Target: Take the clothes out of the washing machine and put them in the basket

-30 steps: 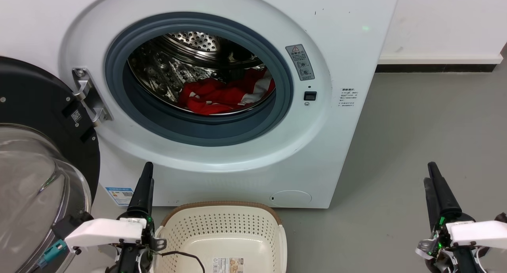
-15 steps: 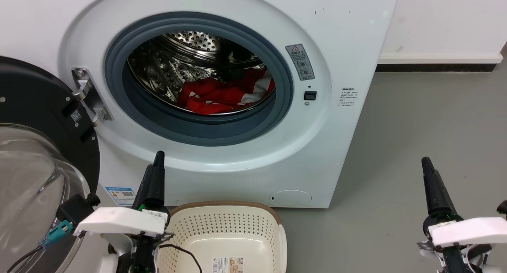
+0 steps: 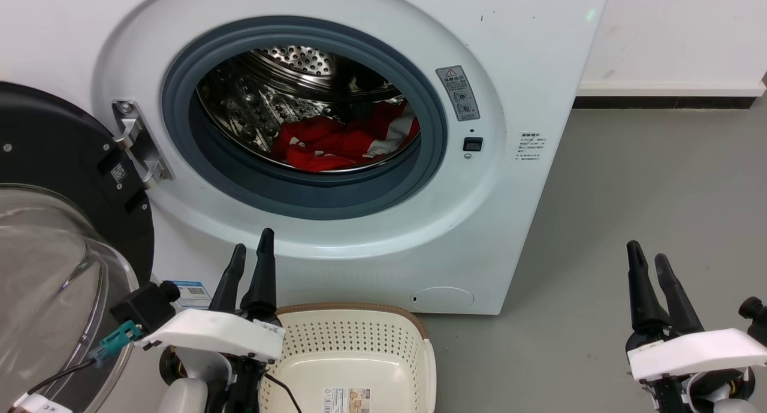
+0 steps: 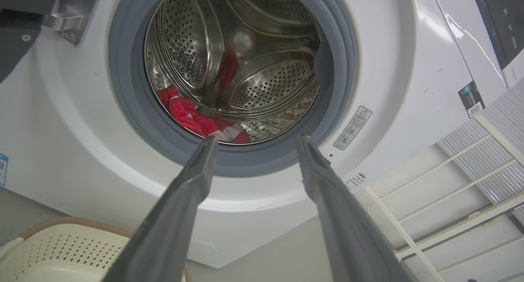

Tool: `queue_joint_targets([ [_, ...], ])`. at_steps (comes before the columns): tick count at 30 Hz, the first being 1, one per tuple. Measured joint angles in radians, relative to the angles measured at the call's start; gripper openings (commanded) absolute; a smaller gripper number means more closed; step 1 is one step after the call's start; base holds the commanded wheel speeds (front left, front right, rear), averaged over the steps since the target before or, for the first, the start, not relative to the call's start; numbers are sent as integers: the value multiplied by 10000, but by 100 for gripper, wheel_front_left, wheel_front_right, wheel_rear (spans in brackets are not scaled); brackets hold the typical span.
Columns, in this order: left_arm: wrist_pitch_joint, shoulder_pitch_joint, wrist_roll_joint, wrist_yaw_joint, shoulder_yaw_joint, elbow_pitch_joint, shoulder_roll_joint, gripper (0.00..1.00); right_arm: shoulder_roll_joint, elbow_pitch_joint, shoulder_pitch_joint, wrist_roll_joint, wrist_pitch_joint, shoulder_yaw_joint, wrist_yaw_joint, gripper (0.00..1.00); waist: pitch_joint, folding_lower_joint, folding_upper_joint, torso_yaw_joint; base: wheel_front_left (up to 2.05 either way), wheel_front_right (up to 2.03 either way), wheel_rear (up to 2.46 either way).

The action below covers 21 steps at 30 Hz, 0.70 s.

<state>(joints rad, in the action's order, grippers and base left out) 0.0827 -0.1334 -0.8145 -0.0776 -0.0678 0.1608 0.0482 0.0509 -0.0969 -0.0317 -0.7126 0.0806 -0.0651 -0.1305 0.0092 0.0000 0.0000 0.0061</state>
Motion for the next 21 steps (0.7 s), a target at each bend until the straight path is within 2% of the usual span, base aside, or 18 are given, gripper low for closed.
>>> queue_joint_targets([
  [21, 598, -144, 2876, 265, -485, 61, 13, 100, 0, 142, 162, 2953, 476, 54, -2, 100, 4, 1, 0, 123, 0, 0, 0],
])
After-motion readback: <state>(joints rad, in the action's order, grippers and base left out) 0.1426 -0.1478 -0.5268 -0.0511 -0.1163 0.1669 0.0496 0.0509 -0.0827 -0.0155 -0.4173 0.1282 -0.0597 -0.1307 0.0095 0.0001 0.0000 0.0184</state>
